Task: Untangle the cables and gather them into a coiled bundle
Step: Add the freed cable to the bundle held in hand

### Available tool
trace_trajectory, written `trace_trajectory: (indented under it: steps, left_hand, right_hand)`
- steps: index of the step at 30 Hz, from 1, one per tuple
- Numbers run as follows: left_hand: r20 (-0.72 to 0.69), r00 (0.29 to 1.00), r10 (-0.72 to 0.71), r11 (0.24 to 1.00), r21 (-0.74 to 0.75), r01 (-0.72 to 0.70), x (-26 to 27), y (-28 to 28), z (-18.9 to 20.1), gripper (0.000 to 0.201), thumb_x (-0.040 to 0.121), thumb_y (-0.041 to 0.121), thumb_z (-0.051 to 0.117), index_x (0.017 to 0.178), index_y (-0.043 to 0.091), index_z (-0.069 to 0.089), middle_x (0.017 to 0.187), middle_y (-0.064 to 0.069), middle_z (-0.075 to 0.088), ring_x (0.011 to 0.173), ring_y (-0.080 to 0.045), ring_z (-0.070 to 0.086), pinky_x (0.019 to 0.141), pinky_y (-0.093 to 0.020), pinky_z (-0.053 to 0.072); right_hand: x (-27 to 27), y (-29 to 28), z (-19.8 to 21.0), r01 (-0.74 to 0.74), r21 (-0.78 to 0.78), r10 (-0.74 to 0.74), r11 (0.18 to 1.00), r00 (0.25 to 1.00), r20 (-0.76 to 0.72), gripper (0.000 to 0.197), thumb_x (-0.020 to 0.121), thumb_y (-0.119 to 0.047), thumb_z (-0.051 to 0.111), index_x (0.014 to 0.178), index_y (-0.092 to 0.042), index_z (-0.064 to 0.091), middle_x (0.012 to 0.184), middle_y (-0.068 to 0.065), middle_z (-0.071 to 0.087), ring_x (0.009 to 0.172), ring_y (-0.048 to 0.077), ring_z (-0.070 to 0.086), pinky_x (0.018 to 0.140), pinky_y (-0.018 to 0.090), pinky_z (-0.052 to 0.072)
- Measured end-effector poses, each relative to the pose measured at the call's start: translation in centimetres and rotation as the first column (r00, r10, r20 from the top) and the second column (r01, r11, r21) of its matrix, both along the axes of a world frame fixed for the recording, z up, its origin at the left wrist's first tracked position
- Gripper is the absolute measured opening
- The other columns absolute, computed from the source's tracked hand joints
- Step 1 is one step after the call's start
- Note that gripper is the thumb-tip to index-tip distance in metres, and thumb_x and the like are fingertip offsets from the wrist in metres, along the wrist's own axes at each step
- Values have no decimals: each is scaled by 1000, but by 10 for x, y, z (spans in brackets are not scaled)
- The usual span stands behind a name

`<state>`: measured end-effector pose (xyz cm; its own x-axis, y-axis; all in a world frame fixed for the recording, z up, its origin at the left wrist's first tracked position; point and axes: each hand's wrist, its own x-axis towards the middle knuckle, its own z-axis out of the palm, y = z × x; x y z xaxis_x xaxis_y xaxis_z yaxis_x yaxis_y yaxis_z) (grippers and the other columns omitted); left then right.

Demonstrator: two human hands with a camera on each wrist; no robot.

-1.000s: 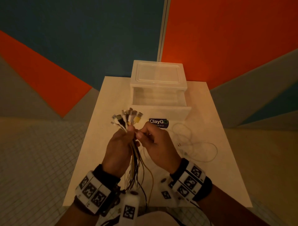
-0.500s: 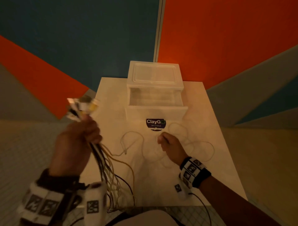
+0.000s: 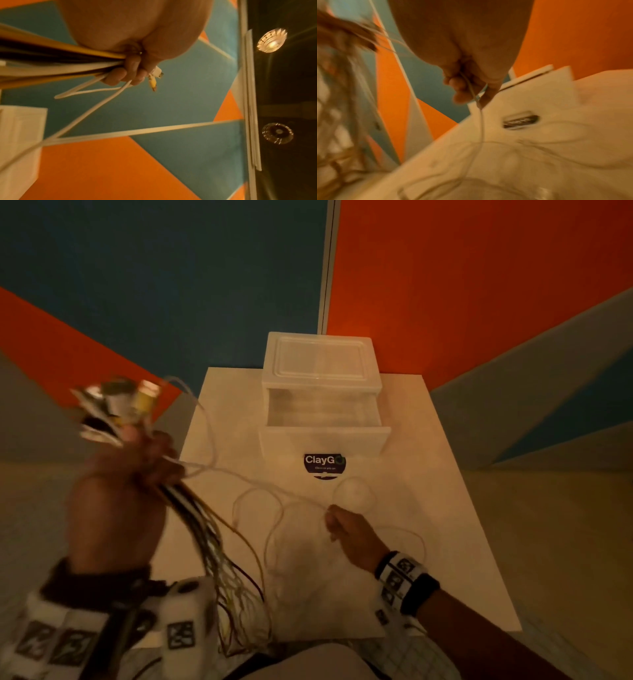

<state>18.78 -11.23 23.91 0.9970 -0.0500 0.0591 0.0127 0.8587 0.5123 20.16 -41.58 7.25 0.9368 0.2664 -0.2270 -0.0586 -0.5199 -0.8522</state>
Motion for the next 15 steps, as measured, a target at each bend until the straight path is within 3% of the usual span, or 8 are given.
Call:
trace_trajectory:
  steps: [2, 3, 5, 7, 9, 11, 14, 15]
  left_hand:
    - [-111, 986, 124, 992, 31, -122, 4, 28, 4, 24, 103, 6, 21, 105, -6, 42, 93, -34, 51, 78, -43, 54, 69, -43, 19]
    - [-110, 984, 138, 990, 27, -136, 5, 34, 6, 27, 104, 7, 19, 106, -8, 42, 96, -37, 50, 81, -47, 54, 71, -43, 19]
    - [-69, 996, 57, 998, -21, -58, 3, 33, 11, 26, 103, 6, 21, 105, -8, 43, 97, -37, 50, 80, -47, 55, 71, -43, 21]
    - [-11, 999, 40, 999, 13, -39, 6, 27, 11, 23, 102, 6, 26, 102, -5, 46, 92, -29, 53, 74, -38, 56, 67, -41, 27]
    - [-21, 996, 89, 967, 242, -81, -1, 6, 1, 11, 94, 9, 40, 92, 9, 51, 78, -5, 55, 58, -13, 49, 59, -27, 36]
    - [-32, 967, 252, 837, 509, -201, -6, -18, -10, 15, 94, 11, 43, 83, 17, 51, 71, 6, 50, 52, -5, 36, 53, -18, 38]
    - [-76, 970, 231, 833, 531, -157, -8, -40, -17, 24, 96, 15, 40, 80, 20, 57, 73, 4, 47, 54, -6, 29, 52, -18, 37]
    - [-92, 972, 218, 838, 528, -138, -7, -41, -17, 26, 97, 16, 40, 80, 20, 59, 73, 4, 47, 55, -7, 28, 53, -18, 37]
  right_hand:
    - [17, -35, -31, 39, -188, -72, 981, 983, -170, 21, 96, -8, 45, 83, -19, 57, 81, -1, 55, 75, 13, 49, 69, 23, 40]
    - [26, -49, -40, 75, -235, -121, 969, 974, -190, 22, 96, -6, 45, 88, -17, 61, 85, -1, 58, 79, 13, 52, 77, 26, 44]
    - [40, -63, -41, 198, -146, -221, 969, 962, -162, 27, 99, -8, 41, 87, -6, 65, 82, 1, 65, 77, 11, 59, 89, 39, 48]
    - [48, -57, -19, 272, 39, -269, 962, 961, -73, 32, 101, -20, 40, 79, -7, 60, 70, 5, 60, 56, 9, 56, 69, 41, 51]
    - [49, -41, 24, 313, 220, -309, 924, 950, -53, 33, 99, -33, 41, 73, -18, 55, 60, 2, 44, 42, 10, 39, 47, 26, 37]
    - [43, -30, 66, 260, 315, -265, 913, 964, -27, 38, 102, -37, 37, 75, -16, 53, 52, -2, 29, 40, 9, 24, 42, 18, 22]
    - [18, -33, 105, 158, 446, -109, 881, 985, -135, 45, 104, -38, 33, 80, -8, 57, 53, -1, 23, 41, 8, 18, 40, 18, 15]
    - [6, -41, 105, 115, 407, -57, 906, 987, -151, 45, 104, -38, 34, 82, -9, 60, 54, -1, 25, 41, 9, 19, 40, 19, 15]
